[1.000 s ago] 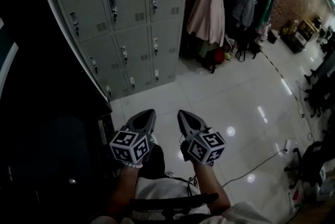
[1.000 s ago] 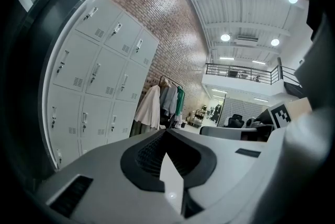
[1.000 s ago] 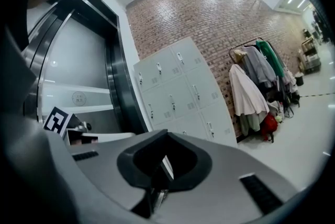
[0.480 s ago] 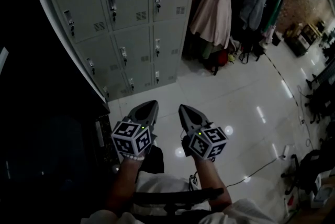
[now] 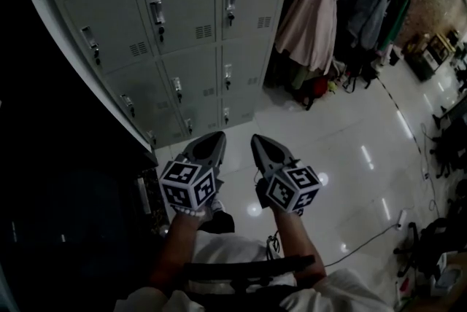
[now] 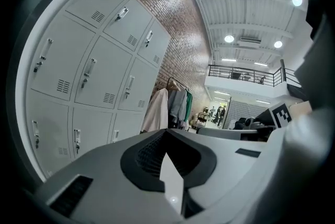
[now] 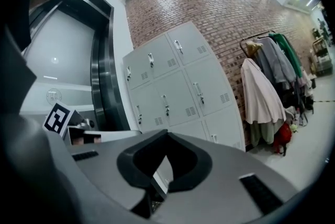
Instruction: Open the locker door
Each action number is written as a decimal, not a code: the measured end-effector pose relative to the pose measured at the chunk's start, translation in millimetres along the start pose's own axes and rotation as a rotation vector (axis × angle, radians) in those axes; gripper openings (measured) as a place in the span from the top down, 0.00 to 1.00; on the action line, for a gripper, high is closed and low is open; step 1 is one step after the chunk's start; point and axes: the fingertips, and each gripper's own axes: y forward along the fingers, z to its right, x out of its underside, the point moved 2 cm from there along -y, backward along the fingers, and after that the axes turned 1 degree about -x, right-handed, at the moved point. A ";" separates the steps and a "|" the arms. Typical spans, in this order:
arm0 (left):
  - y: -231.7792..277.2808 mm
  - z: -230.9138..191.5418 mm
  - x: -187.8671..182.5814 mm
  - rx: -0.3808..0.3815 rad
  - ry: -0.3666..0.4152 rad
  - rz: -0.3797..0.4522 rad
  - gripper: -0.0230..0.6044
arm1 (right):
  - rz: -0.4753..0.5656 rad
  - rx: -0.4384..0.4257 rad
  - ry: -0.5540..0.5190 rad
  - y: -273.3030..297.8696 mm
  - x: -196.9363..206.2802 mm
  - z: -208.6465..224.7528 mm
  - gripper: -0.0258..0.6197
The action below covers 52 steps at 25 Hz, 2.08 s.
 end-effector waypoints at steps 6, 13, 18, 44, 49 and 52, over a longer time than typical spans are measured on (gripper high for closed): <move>35.6 -43.1 -26.7 -0.002 0.002 0.003 0.97 | 0.004 -0.003 -0.004 58.4 -17.6 17.7 0.95; 63.7 -81.3 -43.4 0.013 0.001 -0.007 0.97 | 0.010 0.004 -0.019 110.6 -30.8 26.6 0.95; 86.6 -98.3 -55.6 0.018 0.004 -0.005 0.97 | 0.010 0.019 -0.019 131.2 -36.5 42.5 0.95; 260.1 -210.3 -135.3 -0.075 -0.009 0.049 0.97 | 0.028 -0.056 -0.110 327.0 -128.0 168.5 0.90; 289.0 -225.1 -147.9 -0.097 -0.015 0.054 0.97 | 0.017 -0.088 -0.152 365.8 -150.0 189.8 0.70; 303.0 -231.7 -152.5 -0.108 -0.015 0.063 0.97 | 0.014 -0.098 -0.184 388.3 -160.8 201.2 0.67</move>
